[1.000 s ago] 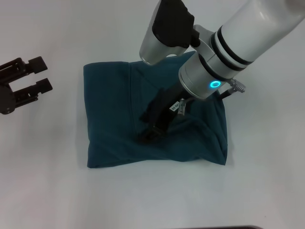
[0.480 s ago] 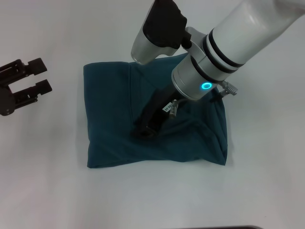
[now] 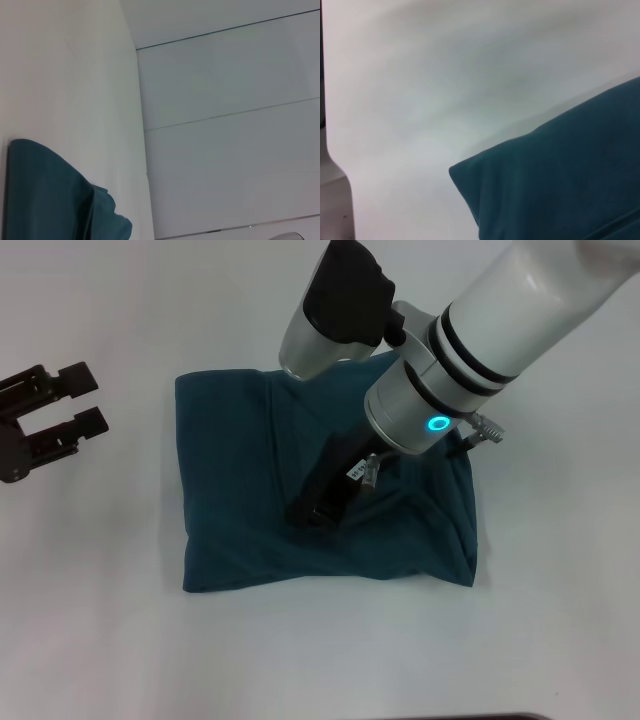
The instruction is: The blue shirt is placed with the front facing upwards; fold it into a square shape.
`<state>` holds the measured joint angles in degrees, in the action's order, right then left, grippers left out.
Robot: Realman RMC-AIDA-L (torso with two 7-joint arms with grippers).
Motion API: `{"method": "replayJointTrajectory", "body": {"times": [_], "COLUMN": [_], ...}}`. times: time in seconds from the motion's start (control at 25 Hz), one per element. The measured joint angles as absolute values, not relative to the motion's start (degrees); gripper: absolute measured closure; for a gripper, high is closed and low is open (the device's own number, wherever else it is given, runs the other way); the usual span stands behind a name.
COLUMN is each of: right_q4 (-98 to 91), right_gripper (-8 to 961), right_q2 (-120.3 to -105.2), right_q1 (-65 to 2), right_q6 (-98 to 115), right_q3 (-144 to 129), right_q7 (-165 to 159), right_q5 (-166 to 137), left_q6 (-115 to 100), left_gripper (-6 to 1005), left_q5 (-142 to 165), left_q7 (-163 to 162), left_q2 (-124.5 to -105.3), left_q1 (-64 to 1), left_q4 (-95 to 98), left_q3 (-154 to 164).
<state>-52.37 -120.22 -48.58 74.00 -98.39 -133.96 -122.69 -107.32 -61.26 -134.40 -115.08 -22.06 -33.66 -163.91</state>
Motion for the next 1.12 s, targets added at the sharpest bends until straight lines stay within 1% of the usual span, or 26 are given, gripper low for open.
{"method": "replayJointTrajectory", "body": {"times": [0.04,0.28,0.72,1.12], "right_q4": [-52.50,-54.92,-63.61,-64.02], "right_gripper": [907,921,922,923], "right_q2": [-120.20,-119.67,-119.53,-119.44], "right_q1": [-48.52,-47.88,-43.14,-42.36], "right_q6": [74.16,76.74,82.80,82.23], "right_q3": [-98.23,-93.07,-73.46,-67.00], "right_q7": [-133.99,-136.21,-139.19,-140.76], "right_q5": [-122.65,-125.01,-136.54,-140.79], "left_q6": [-107.32,-107.43,-107.67,-107.62], "left_gripper": [265,265,265,265], "left_q5": [-61.26,-61.26,-61.26,-61.26], "left_q7": [-134.39,-134.40,-134.53,-134.64], "left_q2": [-115.07,-115.13,-115.07,-115.18], "left_q1": [-22.11,-22.19,-21.94,-22.12], "left_q4": [-33.66,-33.66,-33.66,-33.66], "left_q3": [-163.88,-163.83,-163.92,-163.73]}}
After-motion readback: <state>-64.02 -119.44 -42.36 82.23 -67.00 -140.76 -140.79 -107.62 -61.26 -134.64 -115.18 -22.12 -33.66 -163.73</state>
